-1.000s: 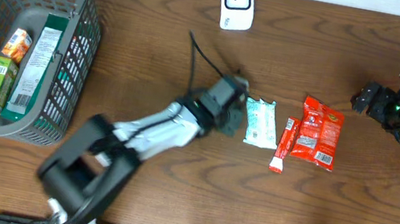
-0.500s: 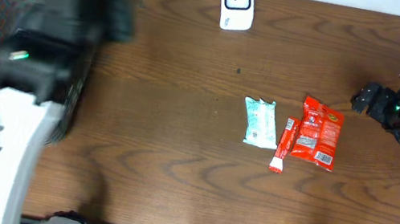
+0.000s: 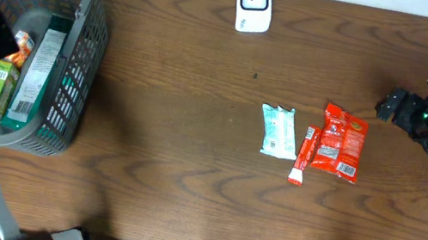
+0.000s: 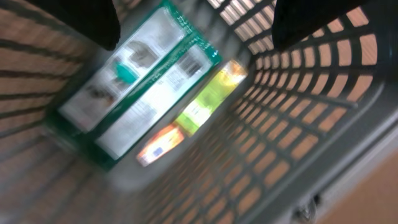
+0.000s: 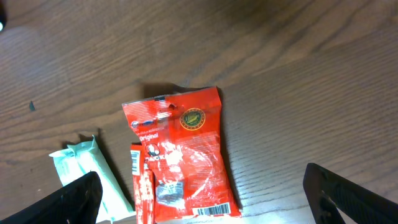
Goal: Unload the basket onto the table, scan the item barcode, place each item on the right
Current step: 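Move the left gripper back into the basket, then grasp the yellow-green tea carton in the basket with the left gripper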
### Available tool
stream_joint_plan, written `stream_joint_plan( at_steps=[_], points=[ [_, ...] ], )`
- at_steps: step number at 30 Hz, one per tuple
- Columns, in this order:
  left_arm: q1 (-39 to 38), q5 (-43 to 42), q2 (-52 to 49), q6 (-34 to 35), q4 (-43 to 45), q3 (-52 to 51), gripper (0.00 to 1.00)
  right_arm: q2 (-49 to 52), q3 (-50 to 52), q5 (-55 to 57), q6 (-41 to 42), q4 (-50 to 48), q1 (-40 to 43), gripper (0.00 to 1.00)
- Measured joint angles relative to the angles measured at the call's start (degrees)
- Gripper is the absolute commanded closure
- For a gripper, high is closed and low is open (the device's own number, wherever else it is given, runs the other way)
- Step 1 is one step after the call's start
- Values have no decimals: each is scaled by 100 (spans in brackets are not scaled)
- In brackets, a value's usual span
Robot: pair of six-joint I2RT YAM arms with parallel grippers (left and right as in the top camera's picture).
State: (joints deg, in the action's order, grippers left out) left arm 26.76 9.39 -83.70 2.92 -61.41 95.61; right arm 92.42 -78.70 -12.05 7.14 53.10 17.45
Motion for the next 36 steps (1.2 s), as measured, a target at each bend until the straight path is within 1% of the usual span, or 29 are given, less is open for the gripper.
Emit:
stream_joint_plan(
  at_steps=[3,6,11,14,18,22,36],
  points=[
    [271,2,-466,-177,-2,-2,17,0,0,0,0,0,0,1],
    [426,0,-979,-372,-17,-2,17,0,0,0,0,0,0,1],
    [459,0,-1722,-774,-42,-2,17,0,0,2,0,0,0,1],
    [459,-2,-2076,-1126,-35,-2,17,0,0,0,0,0,0,1],
    [459,-2,-2380,-1541,-24,-2,18,0,0,2,0,0,0,1],
    [485,-2,-2551,-1803,50,-2,18,0,0,2,0,0,0,1],
    [682,-2,-3209,-2264,420,-2,18,0,0,2,0,0,0,1]
  ],
)
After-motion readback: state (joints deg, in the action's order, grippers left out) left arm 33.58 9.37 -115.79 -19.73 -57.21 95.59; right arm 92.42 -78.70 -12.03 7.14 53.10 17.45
